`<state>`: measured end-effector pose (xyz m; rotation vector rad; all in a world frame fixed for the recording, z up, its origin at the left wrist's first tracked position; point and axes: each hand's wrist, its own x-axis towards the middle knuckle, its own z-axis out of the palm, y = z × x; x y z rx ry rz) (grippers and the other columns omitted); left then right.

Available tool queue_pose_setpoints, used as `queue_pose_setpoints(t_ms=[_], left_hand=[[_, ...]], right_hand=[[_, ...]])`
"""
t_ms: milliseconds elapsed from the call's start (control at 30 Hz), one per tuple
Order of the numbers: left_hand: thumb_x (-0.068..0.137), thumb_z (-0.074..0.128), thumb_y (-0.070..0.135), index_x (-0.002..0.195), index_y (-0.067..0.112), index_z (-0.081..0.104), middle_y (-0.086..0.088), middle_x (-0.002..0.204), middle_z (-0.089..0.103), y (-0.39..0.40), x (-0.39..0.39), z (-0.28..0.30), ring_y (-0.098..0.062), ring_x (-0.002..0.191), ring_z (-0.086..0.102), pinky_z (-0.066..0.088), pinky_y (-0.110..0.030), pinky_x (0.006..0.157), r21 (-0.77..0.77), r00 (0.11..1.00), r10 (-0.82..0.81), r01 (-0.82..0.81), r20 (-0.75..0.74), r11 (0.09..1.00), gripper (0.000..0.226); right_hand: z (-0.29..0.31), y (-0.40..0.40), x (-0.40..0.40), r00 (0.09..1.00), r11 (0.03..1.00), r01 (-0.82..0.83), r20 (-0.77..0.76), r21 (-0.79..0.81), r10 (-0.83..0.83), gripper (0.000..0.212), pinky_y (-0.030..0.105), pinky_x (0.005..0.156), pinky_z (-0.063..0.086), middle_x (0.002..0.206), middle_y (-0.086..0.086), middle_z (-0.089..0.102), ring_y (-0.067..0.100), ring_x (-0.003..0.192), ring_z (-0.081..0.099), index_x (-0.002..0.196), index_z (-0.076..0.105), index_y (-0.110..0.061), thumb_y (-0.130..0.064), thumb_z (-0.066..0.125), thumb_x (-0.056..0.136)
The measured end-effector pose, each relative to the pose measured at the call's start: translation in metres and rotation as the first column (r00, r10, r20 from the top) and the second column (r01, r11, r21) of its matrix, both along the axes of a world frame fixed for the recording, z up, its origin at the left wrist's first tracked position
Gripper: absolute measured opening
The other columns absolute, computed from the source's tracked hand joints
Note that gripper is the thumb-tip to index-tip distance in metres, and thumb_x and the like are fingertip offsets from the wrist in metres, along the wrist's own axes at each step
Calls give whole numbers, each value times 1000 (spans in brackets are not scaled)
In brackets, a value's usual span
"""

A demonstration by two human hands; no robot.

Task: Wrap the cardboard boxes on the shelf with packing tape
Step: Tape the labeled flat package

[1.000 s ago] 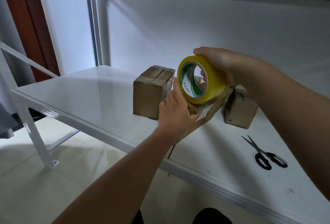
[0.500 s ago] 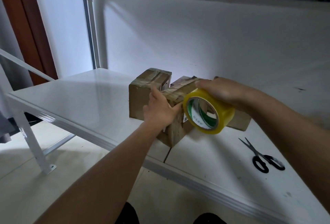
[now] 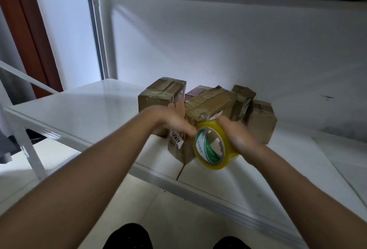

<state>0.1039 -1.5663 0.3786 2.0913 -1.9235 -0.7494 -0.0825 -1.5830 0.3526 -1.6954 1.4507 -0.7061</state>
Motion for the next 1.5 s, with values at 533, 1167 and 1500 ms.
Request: queue_pose_setpoints(t_ms=[533,1167,1500], left_hand=[[85,34,74,139,2,35,-17,139,45,-22,-32,-3,-34,125,46,43,-42,93,-288,766,166,26,621,957,90],[101,25,46,100,16,51,-2,91,59,11,-34,-79,-14,81,54,44,-35,85,226,873,290,-214,-391,950,40],[102,37,33,121,0,57,-23,122,59,-24,-51,-83,-33,107,57,46,-39,92,146,813,335,-303,-476,942,43]], right_hand=[[-33,-4,37,1000,997,31,2,-65,-31,52,33,79,39,100,9,57,25,92,54,108,57,-11,-56,35,93],[2,-13,-22,977,975,-195,63,-107,202,37,31,70,52,80,3,68,20,74,67,82,63,-22,-57,54,84],[-22,-23,-41,884,963,-267,387,-42,262,45,26,62,55,61,5,66,19,58,65,66,70,-18,-61,60,66]])
